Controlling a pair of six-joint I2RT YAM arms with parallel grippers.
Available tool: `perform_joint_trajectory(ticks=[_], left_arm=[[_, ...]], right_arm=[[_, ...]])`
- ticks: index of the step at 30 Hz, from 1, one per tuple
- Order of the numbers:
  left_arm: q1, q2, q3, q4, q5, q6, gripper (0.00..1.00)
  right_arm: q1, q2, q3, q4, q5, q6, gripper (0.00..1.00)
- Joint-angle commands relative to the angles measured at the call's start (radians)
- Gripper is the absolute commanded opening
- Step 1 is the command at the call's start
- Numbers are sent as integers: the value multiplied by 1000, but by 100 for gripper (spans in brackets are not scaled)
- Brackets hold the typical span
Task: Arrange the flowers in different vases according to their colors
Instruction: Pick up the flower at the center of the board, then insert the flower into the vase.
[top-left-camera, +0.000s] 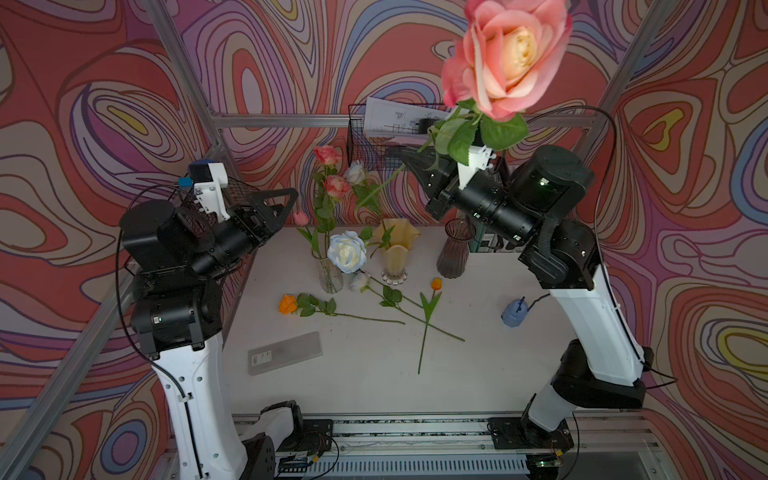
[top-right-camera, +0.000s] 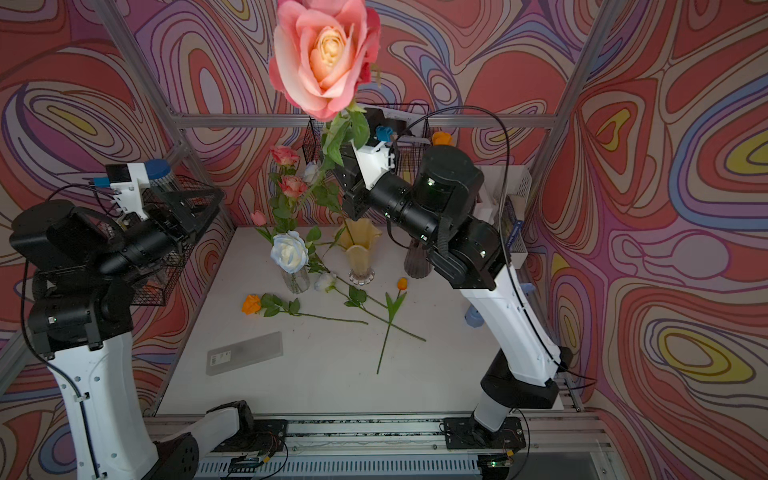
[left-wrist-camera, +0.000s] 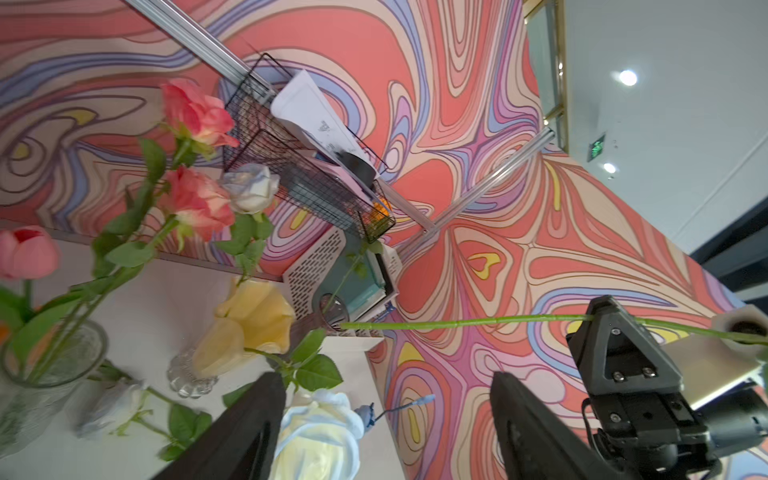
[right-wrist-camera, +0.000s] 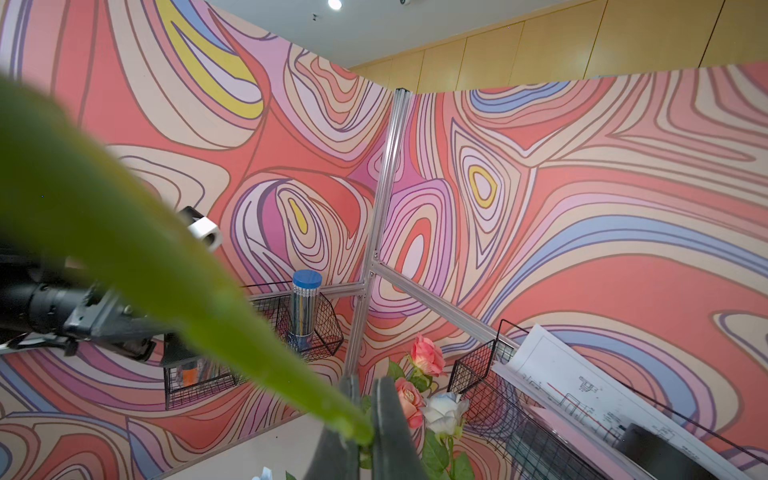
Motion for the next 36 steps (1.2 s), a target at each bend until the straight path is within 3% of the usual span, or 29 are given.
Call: perform_joint_trajectory(ticks=[1, 3, 8, 11, 14, 16, 18, 26, 36], left_arm=[[11, -59, -38, -215, -233, 181, 84], [12, -106, -77, -249, -345, 217, 83], [12, -184, -162, -296, -475, 234, 84], [12, -223, -226, -328, -565, 232, 81], [12, -274, -303, -342, -632, 228, 75], [12, -305, -340, -358, -685, 237, 66], [12, -334, -378, -370, -720, 243, 47], [12, -414, -480, -412, -804, 253, 0], [6, -486, -598, -411, -841, 264, 0]], right_arm=[[1, 78, 68, 30, -36, 60, 0], [2, 84, 32, 120, -54, 97, 0], [18, 67, -74, 326, -161, 190, 0], [94, 127, 0, 296, -129, 158, 0], [196, 156, -13, 303, -15, 67, 0], [259, 176, -28, 308, 98, -5, 0], [311, 210, -30, 312, 198, -54, 0], [416, 358, -22, 432, 489, -219, 0], [419, 497, 7, 541, 643, -284, 0]])
